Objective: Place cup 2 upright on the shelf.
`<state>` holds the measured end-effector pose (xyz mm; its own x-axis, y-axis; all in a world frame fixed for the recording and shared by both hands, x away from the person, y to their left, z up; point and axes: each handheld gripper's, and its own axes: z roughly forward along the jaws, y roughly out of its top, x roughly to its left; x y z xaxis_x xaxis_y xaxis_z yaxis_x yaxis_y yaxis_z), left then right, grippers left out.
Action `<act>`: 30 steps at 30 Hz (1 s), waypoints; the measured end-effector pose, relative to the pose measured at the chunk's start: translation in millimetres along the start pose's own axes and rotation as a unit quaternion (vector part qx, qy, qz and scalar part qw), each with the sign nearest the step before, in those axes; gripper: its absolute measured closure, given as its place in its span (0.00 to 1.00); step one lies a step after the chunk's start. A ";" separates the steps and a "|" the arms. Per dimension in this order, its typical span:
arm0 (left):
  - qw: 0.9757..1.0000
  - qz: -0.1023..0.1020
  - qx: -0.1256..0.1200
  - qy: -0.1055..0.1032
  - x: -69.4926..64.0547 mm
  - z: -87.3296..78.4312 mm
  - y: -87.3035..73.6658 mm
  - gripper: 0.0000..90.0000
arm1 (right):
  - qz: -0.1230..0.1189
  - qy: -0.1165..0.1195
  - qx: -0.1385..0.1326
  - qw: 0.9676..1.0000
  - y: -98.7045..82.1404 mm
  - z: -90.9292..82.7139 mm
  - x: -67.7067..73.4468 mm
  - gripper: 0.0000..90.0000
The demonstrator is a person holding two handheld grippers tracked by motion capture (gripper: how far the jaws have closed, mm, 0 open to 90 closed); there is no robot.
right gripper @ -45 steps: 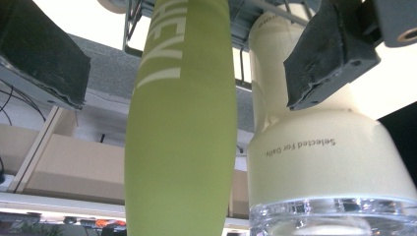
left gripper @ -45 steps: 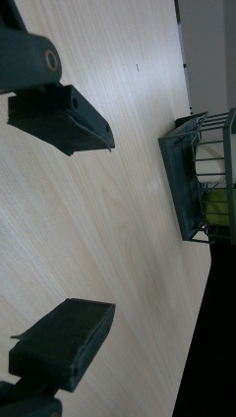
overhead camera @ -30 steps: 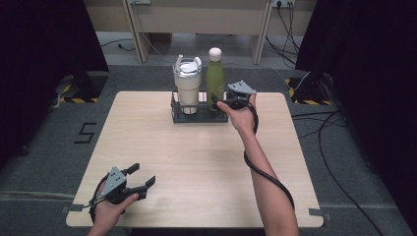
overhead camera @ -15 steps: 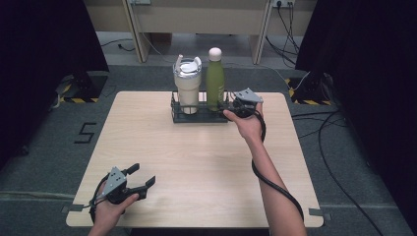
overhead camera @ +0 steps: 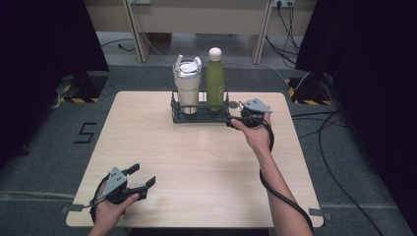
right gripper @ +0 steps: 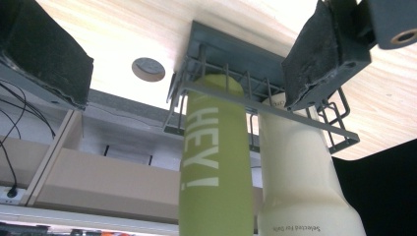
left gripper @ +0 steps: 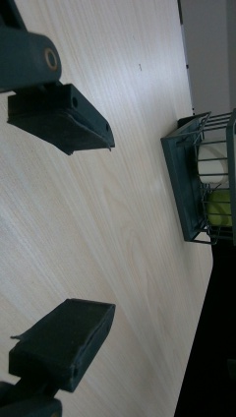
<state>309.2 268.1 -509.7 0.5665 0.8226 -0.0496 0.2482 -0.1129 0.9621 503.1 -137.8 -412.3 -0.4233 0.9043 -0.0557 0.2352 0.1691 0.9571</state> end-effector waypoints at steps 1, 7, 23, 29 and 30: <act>1.000 0.000 0.000 0.000 0.0 0.0 0.0 0.22 | 0.001 -0.001 0.000 1.000 -1.2 -1.7 -0.6 0.06; 1.000 0.000 0.000 0.001 -0.3 0.3 -0.2 0.22 | 0.001 -0.004 0.001 1.000 -9.9 -14.0 -4.4 0.06; 1.000 0.001 0.003 0.001 -0.5 0.6 -0.3 0.22 | 0.003 -0.013 0.007 1.000 -34.0 -38.4 -11.9 0.07; 1.000 0.002 0.003 0.002 -0.6 0.3 -0.4 0.22 | 0.005 -0.016 0.010 1.000 -43.8 -46.1 -14.0 0.07; 1.000 0.001 0.003 0.002 -0.5 0.3 -0.4 0.22 | 0.007 -0.018 0.012 1.000 -45.7 -47.6 -14.4 0.07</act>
<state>309.0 267.5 -510.1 0.5637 0.8247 -0.0459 0.2509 -0.1180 0.9608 456.8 -177.2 -441.6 -0.3892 0.9196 -0.0536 0.2610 0.1659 0.9510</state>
